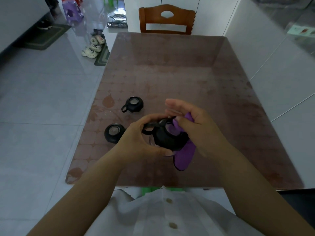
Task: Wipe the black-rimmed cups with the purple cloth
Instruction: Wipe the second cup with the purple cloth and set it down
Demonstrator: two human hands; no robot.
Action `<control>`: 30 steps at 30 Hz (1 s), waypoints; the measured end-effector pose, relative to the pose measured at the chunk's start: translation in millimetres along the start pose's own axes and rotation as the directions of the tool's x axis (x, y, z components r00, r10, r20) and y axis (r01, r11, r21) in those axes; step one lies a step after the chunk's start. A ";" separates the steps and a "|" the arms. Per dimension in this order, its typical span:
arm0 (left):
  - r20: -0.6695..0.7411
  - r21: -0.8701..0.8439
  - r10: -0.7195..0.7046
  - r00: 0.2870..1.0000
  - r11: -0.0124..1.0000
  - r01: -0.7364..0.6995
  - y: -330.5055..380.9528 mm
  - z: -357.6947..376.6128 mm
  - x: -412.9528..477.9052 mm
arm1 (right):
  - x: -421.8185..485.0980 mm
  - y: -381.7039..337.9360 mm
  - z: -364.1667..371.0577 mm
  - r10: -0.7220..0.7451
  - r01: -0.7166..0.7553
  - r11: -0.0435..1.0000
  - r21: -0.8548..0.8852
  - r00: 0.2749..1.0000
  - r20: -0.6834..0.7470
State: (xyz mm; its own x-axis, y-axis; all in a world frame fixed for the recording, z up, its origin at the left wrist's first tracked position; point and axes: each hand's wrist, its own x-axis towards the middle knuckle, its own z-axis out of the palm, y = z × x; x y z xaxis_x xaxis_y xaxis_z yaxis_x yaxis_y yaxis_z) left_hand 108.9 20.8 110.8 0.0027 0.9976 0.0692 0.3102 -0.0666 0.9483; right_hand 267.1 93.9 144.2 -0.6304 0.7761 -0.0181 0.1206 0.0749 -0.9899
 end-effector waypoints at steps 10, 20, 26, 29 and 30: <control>-0.016 0.012 0.025 1.000 1.000 -0.025 -1.6 -3.6 2.4 | 3.7 12.9 8.4 0.103 -0.084 0.985 0.152 0.988 -0.119; -0.131 -0.298 -0.100 0.986 0.953 0.057 -11.3 -9.5 7.4 | -7.6 14.8 -0.4 -0.059 0.105 0.957 0.269 0.983 -0.173; -0.057 -0.522 -0.149 0.987 0.847 0.098 -14.3 -0.6 11.5 | 0.8 18.6 19.2 -0.083 0.109 0.982 0.156 0.983 -0.163; -0.011 -0.571 -0.138 0.990 0.814 0.107 -15.3 -4.1 13.3 | 1.5 18.7 15.8 0.003 0.042 0.958 0.283 0.988 -0.156; 0.000 -0.571 -0.141 0.990 0.813 0.116 -15.4 -4.8 14.5 | 1.0 20.0 15.4 0.013 0.034 0.951 0.309 0.989 -0.150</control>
State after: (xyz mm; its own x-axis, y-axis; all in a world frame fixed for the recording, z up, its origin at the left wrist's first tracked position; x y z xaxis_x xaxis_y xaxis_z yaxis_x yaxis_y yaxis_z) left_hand 99.6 36.2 98.6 -0.0412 0.9970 -0.0651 -0.2903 0.0503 0.9556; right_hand 257.1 86.6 122.3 -0.5066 0.8621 -0.0101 -0.1433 -0.0957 -0.9850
